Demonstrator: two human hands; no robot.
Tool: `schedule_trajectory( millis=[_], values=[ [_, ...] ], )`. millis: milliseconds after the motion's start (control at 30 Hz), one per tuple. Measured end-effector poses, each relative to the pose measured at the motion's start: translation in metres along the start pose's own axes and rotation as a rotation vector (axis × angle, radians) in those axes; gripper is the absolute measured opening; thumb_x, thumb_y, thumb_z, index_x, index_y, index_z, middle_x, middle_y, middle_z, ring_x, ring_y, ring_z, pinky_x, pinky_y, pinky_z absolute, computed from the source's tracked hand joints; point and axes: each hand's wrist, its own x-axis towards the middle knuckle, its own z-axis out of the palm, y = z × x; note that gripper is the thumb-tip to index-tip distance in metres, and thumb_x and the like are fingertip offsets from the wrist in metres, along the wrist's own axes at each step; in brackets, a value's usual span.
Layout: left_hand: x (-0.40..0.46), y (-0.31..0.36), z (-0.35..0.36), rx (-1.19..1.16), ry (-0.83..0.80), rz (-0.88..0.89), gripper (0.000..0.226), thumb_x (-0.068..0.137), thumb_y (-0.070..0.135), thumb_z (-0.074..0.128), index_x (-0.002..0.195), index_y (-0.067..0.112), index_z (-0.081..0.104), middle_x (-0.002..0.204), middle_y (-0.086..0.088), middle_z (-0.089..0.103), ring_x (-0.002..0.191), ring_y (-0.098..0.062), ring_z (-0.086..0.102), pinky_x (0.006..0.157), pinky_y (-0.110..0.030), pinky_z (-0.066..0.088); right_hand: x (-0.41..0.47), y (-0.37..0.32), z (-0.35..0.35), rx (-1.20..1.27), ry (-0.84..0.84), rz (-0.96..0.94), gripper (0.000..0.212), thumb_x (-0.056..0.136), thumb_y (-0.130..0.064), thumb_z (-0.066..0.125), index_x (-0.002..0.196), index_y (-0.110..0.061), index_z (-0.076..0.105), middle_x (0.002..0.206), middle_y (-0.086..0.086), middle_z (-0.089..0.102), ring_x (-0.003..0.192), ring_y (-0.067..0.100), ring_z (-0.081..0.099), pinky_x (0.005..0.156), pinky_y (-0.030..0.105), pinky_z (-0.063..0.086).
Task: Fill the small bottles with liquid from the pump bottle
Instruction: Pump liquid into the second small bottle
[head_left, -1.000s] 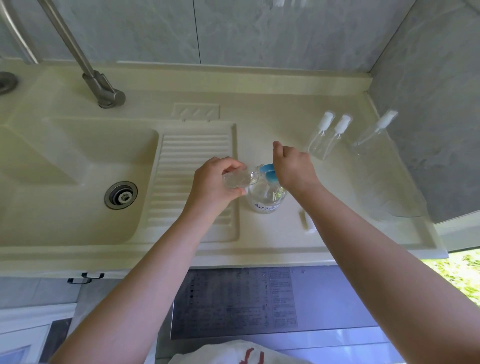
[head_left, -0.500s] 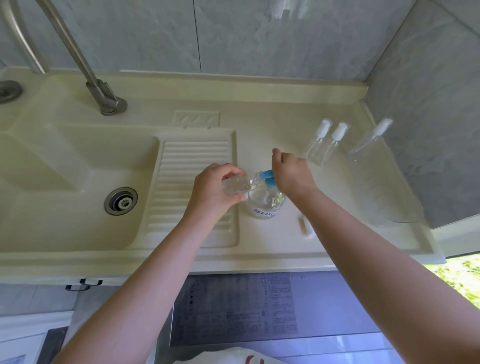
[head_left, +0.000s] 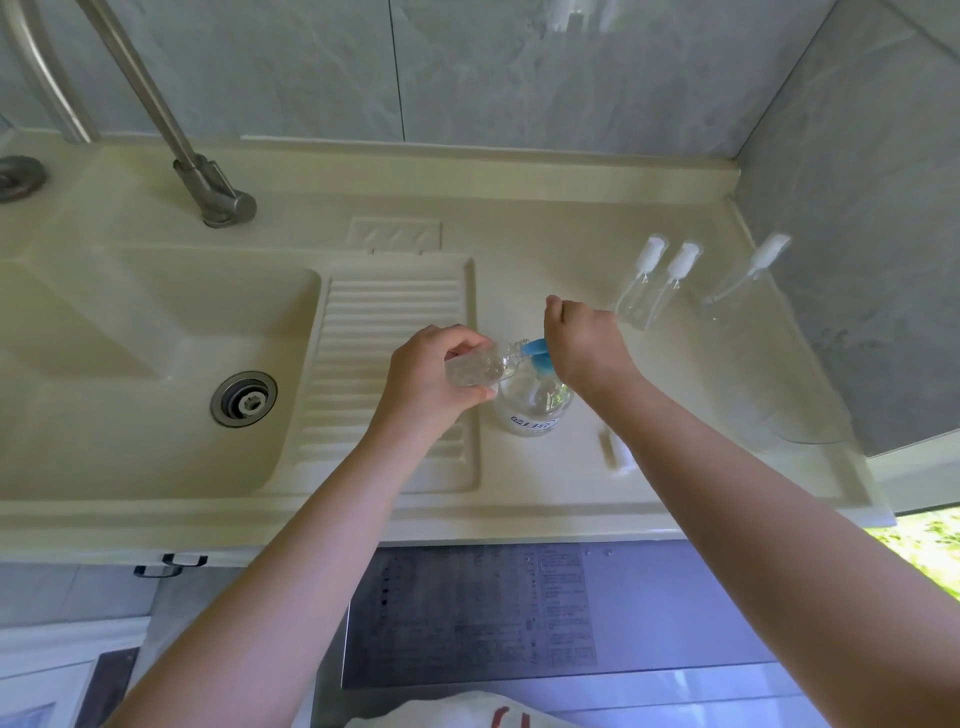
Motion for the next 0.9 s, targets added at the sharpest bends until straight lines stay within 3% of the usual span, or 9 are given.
schedule_trajectory(
  millis=[133,267,367,433,500,567,667,800,900],
  values=[
    [0.000,0.001,0.001,0.000,-0.001,-0.002,0.046,0.063,0.005,0.087,0.101,0.023,0.071,0.102,0.002,0.065,0.085,0.009,0.053,0.074,0.004,0.033,0.001,0.005,0.000,0.032,-0.008,-0.014,0.033,0.096,-0.010,0.049,0.126,0.002,0.041,0.103,0.018,0.055,0.077,0.032,0.044,0.066,0.036,0.037],
    [0.000,0.002,0.000,-0.018,0.005,0.004,0.046,0.062,0.004,0.087,0.101,0.024,0.071,0.101,0.002,0.065,0.085,0.008,0.054,0.075,0.003,0.034,-0.006,-0.005,-0.013,0.060,-0.115,0.013,0.046,0.105,-0.040,0.026,0.097,-0.006,0.056,0.083,0.009,0.051,0.091,0.034,0.052,0.089,0.041,0.047],
    [0.001,0.002,-0.001,-0.030,0.003,0.004,0.047,0.062,0.004,0.087,0.101,0.023,0.071,0.101,0.004,0.065,0.086,0.008,0.054,0.075,0.004,0.034,-0.008,-0.008,-0.017,0.061,-0.142,0.014,0.039,0.103,-0.036,0.033,0.079,-0.010,0.047,0.076,0.006,0.046,0.085,0.032,0.052,0.081,0.036,0.046],
    [0.001,0.002,-0.001,-0.034,-0.001,0.004,0.046,0.062,0.004,0.087,0.101,0.024,0.071,0.101,0.004,0.065,0.085,0.008,0.054,0.075,0.003,0.034,-0.003,-0.006,-0.012,0.131,-0.096,0.055,0.015,0.097,-0.016,0.047,0.088,-0.008,0.037,0.082,0.009,0.043,0.080,0.031,0.046,0.069,0.032,0.039],
    [0.001,0.001,0.001,-0.029,-0.009,0.005,0.046,0.062,0.004,0.087,0.100,0.025,0.070,0.102,0.003,0.065,0.085,0.009,0.054,0.076,0.003,0.034,0.002,0.001,-0.005,0.110,-0.061,0.071,0.021,0.091,-0.002,0.050,0.095,-0.009,0.030,0.085,0.009,0.039,0.078,0.032,0.043,0.060,0.029,0.032],
    [0.001,-0.001,0.001,-0.014,-0.016,0.003,0.046,0.062,0.005,0.087,0.100,0.026,0.070,0.102,0.003,0.065,0.087,0.008,0.053,0.076,0.004,0.033,-0.003,0.002,0.003,0.120,-0.026,-0.009,0.019,0.097,-0.014,0.046,0.084,-0.011,0.032,0.075,0.005,0.037,0.079,0.031,0.044,0.057,0.029,0.031],
    [0.002,-0.001,0.002,-0.009,-0.013,0.005,0.046,0.062,0.005,0.087,0.100,0.027,0.070,0.102,0.002,0.065,0.088,0.003,0.055,0.076,0.003,0.033,-0.006,-0.001,-0.001,0.047,-0.013,-0.020,0.045,0.105,-0.040,0.021,0.070,-0.018,0.038,0.078,0.011,0.049,0.080,0.030,0.048,0.075,0.040,0.043],
    [0.002,0.000,0.001,-0.027,-0.005,0.008,0.047,0.062,0.005,0.087,0.099,0.028,0.070,0.100,0.005,0.064,0.087,0.004,0.056,0.075,0.002,0.035,-0.007,-0.003,-0.015,0.124,-0.115,0.024,0.051,0.104,-0.043,0.028,0.096,-0.002,0.058,0.088,0.014,0.056,0.086,0.036,0.055,0.087,0.040,0.049],
    [0.002,-0.001,0.001,-0.032,0.000,0.022,0.048,0.061,0.006,0.087,0.098,0.030,0.070,0.100,0.006,0.065,0.088,0.005,0.056,0.077,0.002,0.035,-0.005,0.000,-0.019,0.203,-0.157,0.052,0.059,0.098,-0.054,0.034,0.096,-0.004,0.065,0.089,0.015,0.064,0.074,0.030,0.061,0.084,0.038,0.053]
  ],
)
